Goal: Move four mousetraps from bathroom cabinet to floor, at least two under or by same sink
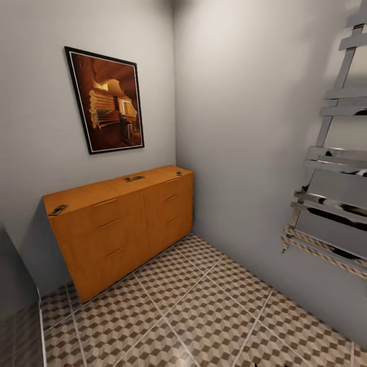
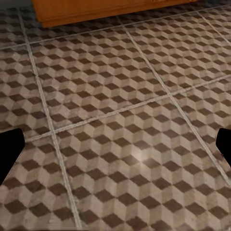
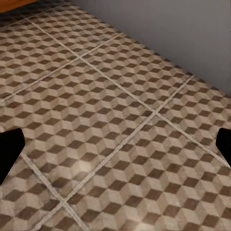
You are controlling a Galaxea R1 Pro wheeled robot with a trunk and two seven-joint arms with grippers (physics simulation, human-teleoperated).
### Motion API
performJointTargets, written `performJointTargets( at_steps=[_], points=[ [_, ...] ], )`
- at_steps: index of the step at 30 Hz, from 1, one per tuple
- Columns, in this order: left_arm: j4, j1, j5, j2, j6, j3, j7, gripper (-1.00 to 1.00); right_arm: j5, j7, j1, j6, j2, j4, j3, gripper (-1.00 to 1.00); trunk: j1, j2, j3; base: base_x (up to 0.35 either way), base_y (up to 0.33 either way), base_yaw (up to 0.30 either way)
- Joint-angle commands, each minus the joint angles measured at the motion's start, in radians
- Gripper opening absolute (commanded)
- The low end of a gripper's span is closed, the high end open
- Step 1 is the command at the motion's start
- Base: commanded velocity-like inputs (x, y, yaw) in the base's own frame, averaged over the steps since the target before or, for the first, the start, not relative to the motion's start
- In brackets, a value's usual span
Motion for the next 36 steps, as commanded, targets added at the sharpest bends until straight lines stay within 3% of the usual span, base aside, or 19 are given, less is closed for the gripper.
performJointTargets(
  at_steps=[1,10,29,36],
  points=[
    [0.004,-0.002,0.008,-0.001,-0.005,-0.006,0.001,1.00,0.010,-0.002,-0.001,-0.005,-0.001,0.004,-0.008,1.00,0.000,-0.001,-0.001,0.000,0.000,0.293],
    [0.004,-0.002,0.004,-0.002,-0.004,-0.006,-0.001,1.00,0.010,-0.001,-0.001,-0.005,-0.001,0.004,-0.008,1.00,0.000,-0.001,-0.001,0.068,-0.071,0.200],
    [0.004,-0.002,0.004,0.000,-0.003,-0.006,-0.001,1.00,0.010,0.000,-0.001,-0.005,-0.001,0.004,-0.008,1.00,0.000,-0.001,-0.001,0.168,-0.288,0.009],
    [0.004,-0.002,0.004,0.000,-0.003,-0.006,-0.001,1.00,0.010,-0.001,-0.001,-0.005,-0.001,0.004,-0.008,1.00,0.000,-0.001,-0.001,0.164,-0.298,0.159]
  ],
)
